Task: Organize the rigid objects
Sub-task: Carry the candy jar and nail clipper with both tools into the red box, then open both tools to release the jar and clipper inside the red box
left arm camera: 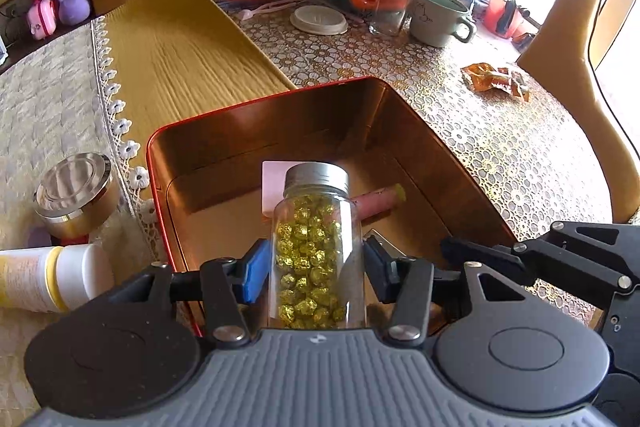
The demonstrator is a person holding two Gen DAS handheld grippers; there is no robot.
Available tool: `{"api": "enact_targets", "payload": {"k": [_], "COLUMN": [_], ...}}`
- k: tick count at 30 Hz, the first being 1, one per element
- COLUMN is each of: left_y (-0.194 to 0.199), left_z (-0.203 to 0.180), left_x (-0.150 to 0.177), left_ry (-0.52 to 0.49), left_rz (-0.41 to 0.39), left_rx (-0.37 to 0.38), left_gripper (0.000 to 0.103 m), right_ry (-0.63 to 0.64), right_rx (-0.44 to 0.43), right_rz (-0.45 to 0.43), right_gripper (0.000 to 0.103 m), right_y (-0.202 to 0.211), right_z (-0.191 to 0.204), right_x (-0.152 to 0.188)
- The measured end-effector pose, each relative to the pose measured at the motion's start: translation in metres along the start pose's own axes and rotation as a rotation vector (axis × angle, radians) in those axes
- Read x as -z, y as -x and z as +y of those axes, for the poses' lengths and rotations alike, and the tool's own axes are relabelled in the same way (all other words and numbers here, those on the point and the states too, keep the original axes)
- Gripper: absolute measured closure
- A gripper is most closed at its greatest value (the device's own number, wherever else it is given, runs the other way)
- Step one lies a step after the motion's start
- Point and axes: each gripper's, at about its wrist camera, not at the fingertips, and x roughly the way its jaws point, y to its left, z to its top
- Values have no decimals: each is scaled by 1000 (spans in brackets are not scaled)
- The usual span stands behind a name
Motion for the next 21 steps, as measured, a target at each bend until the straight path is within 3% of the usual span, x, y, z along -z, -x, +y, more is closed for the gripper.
{"api": "enact_targets", "payload": {"k": [9,21], "left_y": [24,74], "left_z": [-2,6], "left_x": [6,21], "left_ry": [-22,-27], "left_rz": [-58,-139], "left_rx": [23,30], "left_gripper": [40,35], "right_ry": [-18,-30], "right_rx": [-5,-3], "right_rz": [2,-31], "right_gripper": [66,50], "right_y": [9,32], "right_z": [5,19], "right_x": [-2,-6]}}
